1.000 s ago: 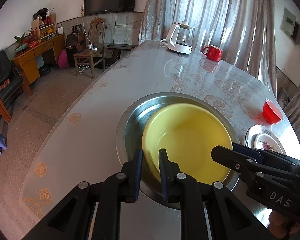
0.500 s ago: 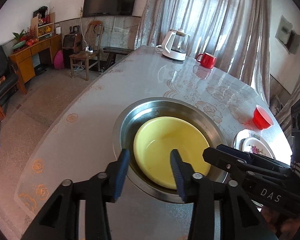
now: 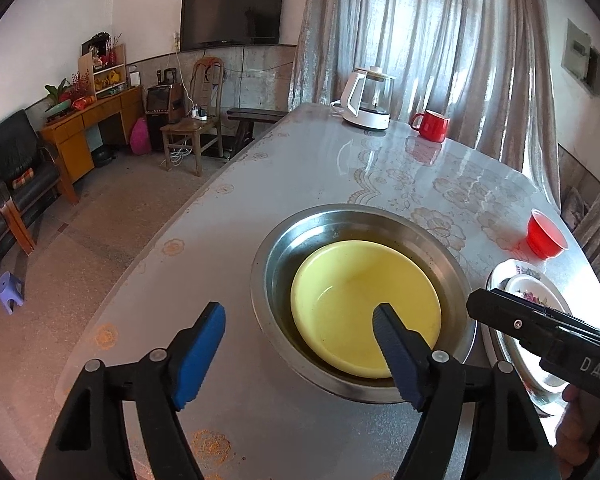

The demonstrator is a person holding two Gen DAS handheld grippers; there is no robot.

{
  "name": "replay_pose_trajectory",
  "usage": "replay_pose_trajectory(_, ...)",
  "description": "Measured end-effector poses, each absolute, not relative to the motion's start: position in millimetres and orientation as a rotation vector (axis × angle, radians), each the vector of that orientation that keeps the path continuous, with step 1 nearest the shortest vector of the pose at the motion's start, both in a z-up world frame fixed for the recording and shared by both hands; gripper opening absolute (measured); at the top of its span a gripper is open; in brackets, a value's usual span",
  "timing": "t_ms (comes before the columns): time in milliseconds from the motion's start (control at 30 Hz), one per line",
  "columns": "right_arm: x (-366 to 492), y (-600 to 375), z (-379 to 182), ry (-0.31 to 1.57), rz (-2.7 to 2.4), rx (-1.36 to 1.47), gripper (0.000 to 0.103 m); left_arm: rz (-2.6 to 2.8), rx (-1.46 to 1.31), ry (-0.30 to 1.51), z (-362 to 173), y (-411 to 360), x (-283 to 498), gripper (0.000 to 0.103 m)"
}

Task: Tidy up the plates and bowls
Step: 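Open the left tool and withdraw it from the yellow bowl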

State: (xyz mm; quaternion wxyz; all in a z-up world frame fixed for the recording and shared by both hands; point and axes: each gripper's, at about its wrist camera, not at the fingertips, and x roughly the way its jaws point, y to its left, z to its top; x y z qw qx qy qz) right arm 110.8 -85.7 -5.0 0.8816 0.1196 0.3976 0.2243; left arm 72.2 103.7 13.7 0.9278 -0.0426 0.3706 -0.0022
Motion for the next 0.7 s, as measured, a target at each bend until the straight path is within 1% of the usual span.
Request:
replay_pose_trajectory(133, 105, -96, -2, 0.810, 0.444, 0.260, 0.048, -0.012, -0.079, 0.736, 20, 99, 68, 0.084)
replay_pose_trajectory(167, 105, -99, 0, 0.807, 0.437, 0.263, 0.048, -0.014, -0.078, 0.732, 22, 98, 67, 0.087)
replay_pose_trajectory(333, 100, -118, 0, 0.800, 0.397, 0.285, 0.048, -0.034, -0.059, 0.729, 23, 90, 65, 0.089)
replay_pose_trajectory(467, 96, -138, -2, 0.794, 0.363, 0.321, 0.049, -0.044, -0.033, 0.724, 27, 79, 62, 0.096)
replay_pose_trajectory(633, 92, -163, -2, 0.777, 0.316, 0.359, 0.050, -0.060, -0.009, 0.726, 29, 67, 62, 0.098)
replay_pose_trajectory(667, 91, -167, -2, 0.774, 0.306, 0.367, 0.052, -0.064, -0.003, 0.727, 29, 65, 62, 0.098)
replay_pose_trajectory(700, 90, -172, -2, 0.771, 0.297, 0.376, 0.057, -0.070, 0.004, 0.728, 30, 62, 62, 0.098)
